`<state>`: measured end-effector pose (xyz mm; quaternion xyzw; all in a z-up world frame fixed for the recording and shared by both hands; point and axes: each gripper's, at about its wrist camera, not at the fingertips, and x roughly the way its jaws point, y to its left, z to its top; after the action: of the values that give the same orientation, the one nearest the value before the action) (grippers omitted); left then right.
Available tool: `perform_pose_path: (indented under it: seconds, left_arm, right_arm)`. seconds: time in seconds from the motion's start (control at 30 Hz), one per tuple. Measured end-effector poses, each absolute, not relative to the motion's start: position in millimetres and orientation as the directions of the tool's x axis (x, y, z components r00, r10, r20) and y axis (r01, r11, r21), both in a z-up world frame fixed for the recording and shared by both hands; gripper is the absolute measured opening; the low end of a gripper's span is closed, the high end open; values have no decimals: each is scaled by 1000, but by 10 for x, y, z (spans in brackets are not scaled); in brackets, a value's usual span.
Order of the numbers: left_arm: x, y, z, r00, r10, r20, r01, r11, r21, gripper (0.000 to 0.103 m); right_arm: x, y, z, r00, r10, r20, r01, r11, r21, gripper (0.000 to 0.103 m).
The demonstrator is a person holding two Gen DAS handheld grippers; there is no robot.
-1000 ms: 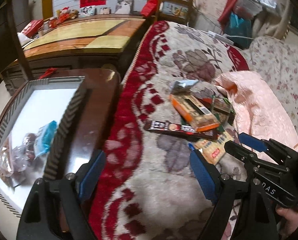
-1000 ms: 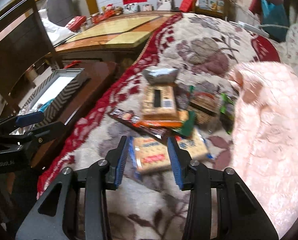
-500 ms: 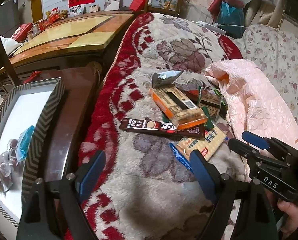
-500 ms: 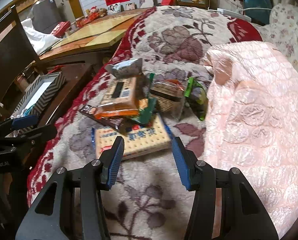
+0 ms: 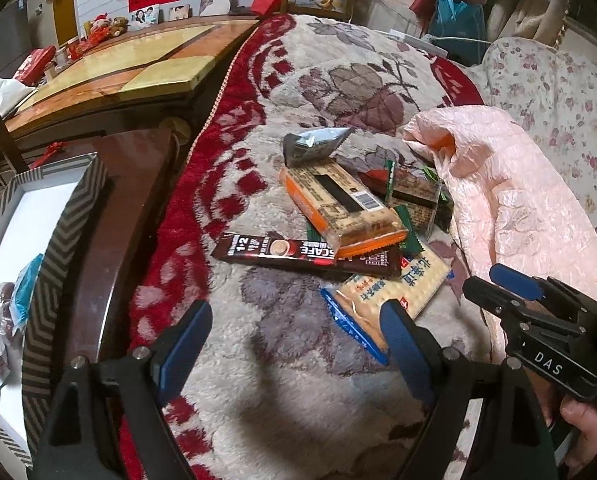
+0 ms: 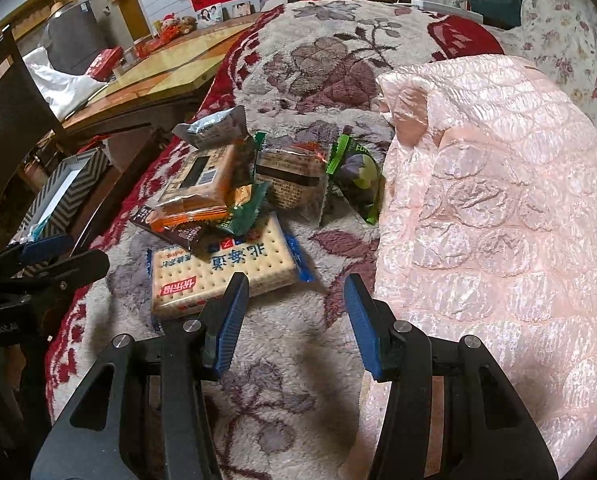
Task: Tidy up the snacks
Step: 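Grasp the long cracker pack with the right tool while the left grasps the coffee stick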
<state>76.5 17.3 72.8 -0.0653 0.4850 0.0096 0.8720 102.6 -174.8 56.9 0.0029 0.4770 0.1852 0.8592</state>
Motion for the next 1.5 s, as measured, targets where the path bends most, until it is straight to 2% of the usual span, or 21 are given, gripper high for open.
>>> perform_pose_path:
  seconds: [0.43,0.77,0.97,1.13,1.5]
  left_arm:
    - [979,-165,456,455,-194,-869,178,976,-125,87]
    - [1103,-112,390,431,-244,-868,165,968,-190,87]
    - [1142,236,510,462,-221,-859,82,975,-207,87]
    - [1219,447,507,475,-179,-862,20,981,-192,87]
    - [1278,450,458,449,-199,-871,125,979,-160,87]
  right_arm:
    - [1067,-1862,493,465,326,-823,-294,934,204,49]
    - [1095,-1890,508,469,330,-819,-294,933,208,49]
    - [1172,-1739,603,470,391,-791,-355,904,237,49]
    - [1363,-1410,751,459,420,-783,-434,875,215,58]
    - [1698,-993,795,408,438,-801,-477,850,222,58]
